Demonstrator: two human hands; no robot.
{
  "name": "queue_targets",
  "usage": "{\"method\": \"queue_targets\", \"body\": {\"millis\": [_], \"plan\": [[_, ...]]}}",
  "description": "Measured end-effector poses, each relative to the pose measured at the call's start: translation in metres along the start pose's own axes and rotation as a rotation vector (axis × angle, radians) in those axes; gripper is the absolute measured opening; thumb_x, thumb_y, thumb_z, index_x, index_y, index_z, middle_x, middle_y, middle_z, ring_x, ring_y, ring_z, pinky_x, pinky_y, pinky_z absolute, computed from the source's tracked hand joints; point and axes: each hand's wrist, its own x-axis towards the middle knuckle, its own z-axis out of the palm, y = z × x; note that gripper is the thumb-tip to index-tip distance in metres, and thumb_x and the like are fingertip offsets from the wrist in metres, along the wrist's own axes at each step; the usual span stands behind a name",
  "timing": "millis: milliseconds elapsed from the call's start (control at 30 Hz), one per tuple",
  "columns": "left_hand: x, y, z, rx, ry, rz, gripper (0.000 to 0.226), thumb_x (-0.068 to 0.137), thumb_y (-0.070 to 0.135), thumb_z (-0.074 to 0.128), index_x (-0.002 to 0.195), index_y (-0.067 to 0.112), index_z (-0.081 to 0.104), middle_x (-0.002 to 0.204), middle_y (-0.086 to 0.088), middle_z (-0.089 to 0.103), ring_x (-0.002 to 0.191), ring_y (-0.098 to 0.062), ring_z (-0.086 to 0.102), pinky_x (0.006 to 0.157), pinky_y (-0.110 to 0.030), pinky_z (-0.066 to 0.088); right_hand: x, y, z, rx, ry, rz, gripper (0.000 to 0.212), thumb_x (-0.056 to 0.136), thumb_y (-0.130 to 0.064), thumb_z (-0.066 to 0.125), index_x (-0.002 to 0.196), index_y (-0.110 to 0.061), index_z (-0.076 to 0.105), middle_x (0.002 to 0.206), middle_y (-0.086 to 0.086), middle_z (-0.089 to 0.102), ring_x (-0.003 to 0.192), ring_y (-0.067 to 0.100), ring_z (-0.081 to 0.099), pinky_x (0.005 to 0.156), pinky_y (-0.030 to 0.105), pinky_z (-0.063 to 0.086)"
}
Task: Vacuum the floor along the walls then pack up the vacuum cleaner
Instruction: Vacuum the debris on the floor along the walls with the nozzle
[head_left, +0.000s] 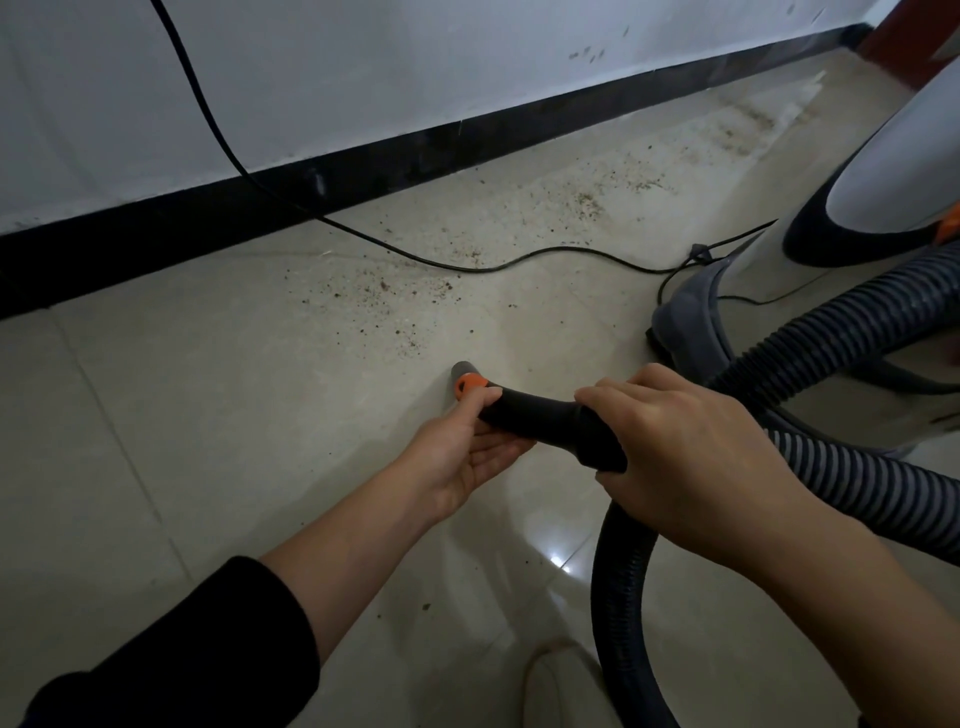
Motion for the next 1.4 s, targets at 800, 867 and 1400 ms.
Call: {"method": "queue_targets", "body": {"millis": [800,867,1400], "plan": [[0.033,0.027,0.001,-0.005,0.052,0.085,0.038,0.094,0.036,0.06,0.109,0.001,0.061,0.093,-0.012,0.07,0.071,-0.013,0.072,0.058,-0.019,0.056,0.042,0.0,0.018,-0.04,0.061,0.052,0.029,0.064,-0.015,0.081,0.088,-0.015,0.066,0.071,-0.004,0.06,0.067,0.018,0.052,0.045,0.031,0.045],[0.031,0.027,-0.002,-0.011,0.067,0.091,0.036,0.093,0.035,0.06,0.107,0.001,0.061,0.093,-0.012,0.07,0.071,-0.013,0.072,0.059,-0.019,0.056,0.042,-0.002,0.017,-0.023,0.066,0.045,0.028,0.064,-0.014,0.081,0.088,-0.015,0.065,0.071,-0.005,0.059,0.066,0.018,0.052,0.045,0.032,0.046],[-0.009,0.032,-0.05,-0.072,0.135,0.108,0.04,0.093,0.031,0.061,0.115,-0.003,0.059,0.073,-0.009,0.073,0.067,-0.015,0.073,0.053,-0.02,0.055,0.051,-0.037,0.007,0.053,-0.03,-0.084,0.022,0.086,-0.025,0.063,0.107,-0.024,0.059,0.09,-0.01,0.061,0.086,0.015,0.052,0.062,0.032,0.051]]}}
